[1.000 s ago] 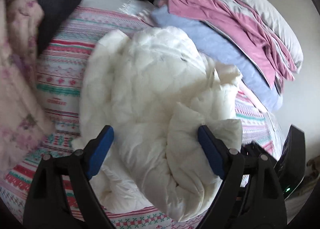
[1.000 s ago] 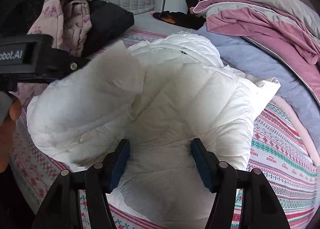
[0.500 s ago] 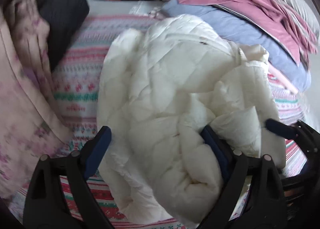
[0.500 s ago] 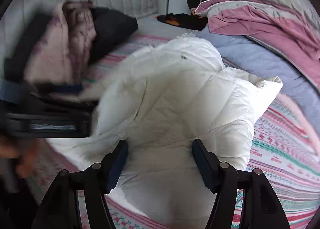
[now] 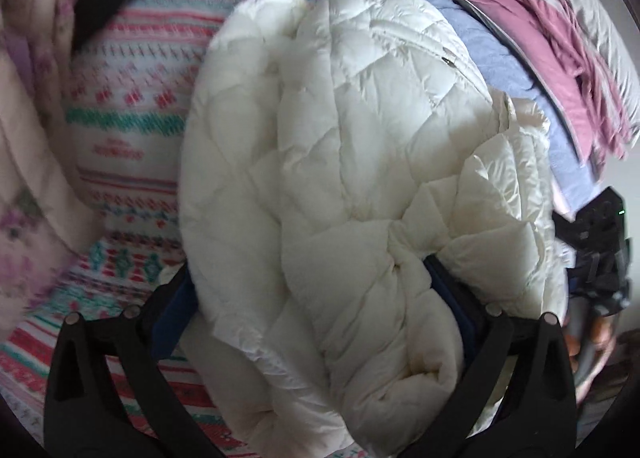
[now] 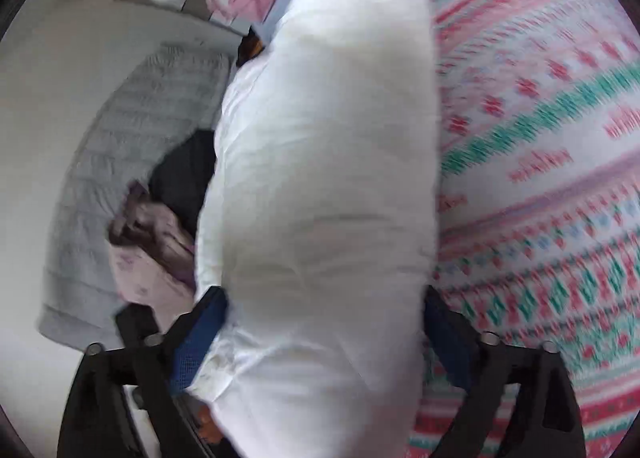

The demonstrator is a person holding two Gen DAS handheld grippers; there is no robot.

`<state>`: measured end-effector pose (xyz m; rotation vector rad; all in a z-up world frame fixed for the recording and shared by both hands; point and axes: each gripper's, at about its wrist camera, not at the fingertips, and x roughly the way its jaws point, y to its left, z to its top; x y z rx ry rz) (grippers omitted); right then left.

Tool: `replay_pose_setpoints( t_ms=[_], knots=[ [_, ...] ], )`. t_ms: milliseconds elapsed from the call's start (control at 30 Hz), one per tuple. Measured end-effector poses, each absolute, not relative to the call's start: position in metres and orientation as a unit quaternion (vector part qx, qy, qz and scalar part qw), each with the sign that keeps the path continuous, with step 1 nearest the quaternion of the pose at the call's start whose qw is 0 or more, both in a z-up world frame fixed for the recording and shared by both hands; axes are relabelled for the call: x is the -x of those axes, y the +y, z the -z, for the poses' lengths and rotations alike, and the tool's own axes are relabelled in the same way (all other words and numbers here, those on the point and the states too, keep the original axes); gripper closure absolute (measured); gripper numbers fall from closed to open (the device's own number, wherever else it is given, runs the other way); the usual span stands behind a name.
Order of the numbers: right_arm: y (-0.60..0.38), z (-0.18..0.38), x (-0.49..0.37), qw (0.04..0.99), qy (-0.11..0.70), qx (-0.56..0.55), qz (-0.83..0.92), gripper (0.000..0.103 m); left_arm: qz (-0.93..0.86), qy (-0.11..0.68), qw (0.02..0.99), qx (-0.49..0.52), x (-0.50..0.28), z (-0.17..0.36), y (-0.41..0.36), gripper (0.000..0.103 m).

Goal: Fold large clothes

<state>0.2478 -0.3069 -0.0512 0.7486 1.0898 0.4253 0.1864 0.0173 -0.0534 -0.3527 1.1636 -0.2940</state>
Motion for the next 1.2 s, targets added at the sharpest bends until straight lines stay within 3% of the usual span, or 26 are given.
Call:
replay_pose_setpoints(
  t_ms=[67,133,200,267,400,633,767,867,967,1100,1200],
  knots=[
    [-0.297,0.050,-0.251,0.779,0.498,-0.328,-0.191,0.005,0.146,0.543,0.805,0.190,-0.187,0.056,0.020,0.000],
    [-0.292,0.043,-0.250,0.790,0.493,-0.306,-0.195,0.017,0.149,0.534,0.807,0.203,-0.185,0.055,0.020,0.002],
    [-0.292,0.035,-0.248,0.796,0.489,-0.295,-0.202,0.038,0.154,0.523,0.811,0.212,-0.181,0.052,0.017,0.011],
    [-0.291,0.024,-0.243,0.804,0.482,-0.279,-0.206,0.049,0.164,0.514,0.812,0.223,-0.177,0.048,0.013,0.025],
    [-0.296,-0.023,-0.219,0.851,0.443,-0.213,-0.186,0.058,0.214,0.506,0.795,0.257,-0.177,0.041,-0.014,0.041],
    [-0.394,-0.091,-0.148,0.919,0.360,-0.146,-0.075,0.059,0.360,0.498,0.756,0.227,-0.181,0.018,-0.178,0.049],
    [-0.478,-0.091,-0.125,0.920,0.354,-0.170,0.006,0.058,0.413,0.498,0.736,0.202,-0.179,0.017,-0.291,0.049],
    [-0.542,-0.061,-0.115,0.900,0.384,-0.200,0.047,0.054,0.404,0.521,0.737,0.147,-0.166,0.033,-0.350,0.049],
    [-0.593,-0.005,-0.109,0.866,0.417,-0.268,0.062,0.044,0.394,0.520,0.746,0.137,-0.154,0.044,-0.362,0.047],
    [-0.621,0.031,-0.094,0.849,0.392,-0.353,0.035,0.024,0.406,0.528,0.732,0.143,-0.154,0.049,-0.356,0.038],
    [-0.615,0.019,-0.095,0.845,0.401,-0.349,0.051,0.023,0.400,0.546,0.720,0.152,-0.160,0.043,-0.343,0.035]
  ],
)
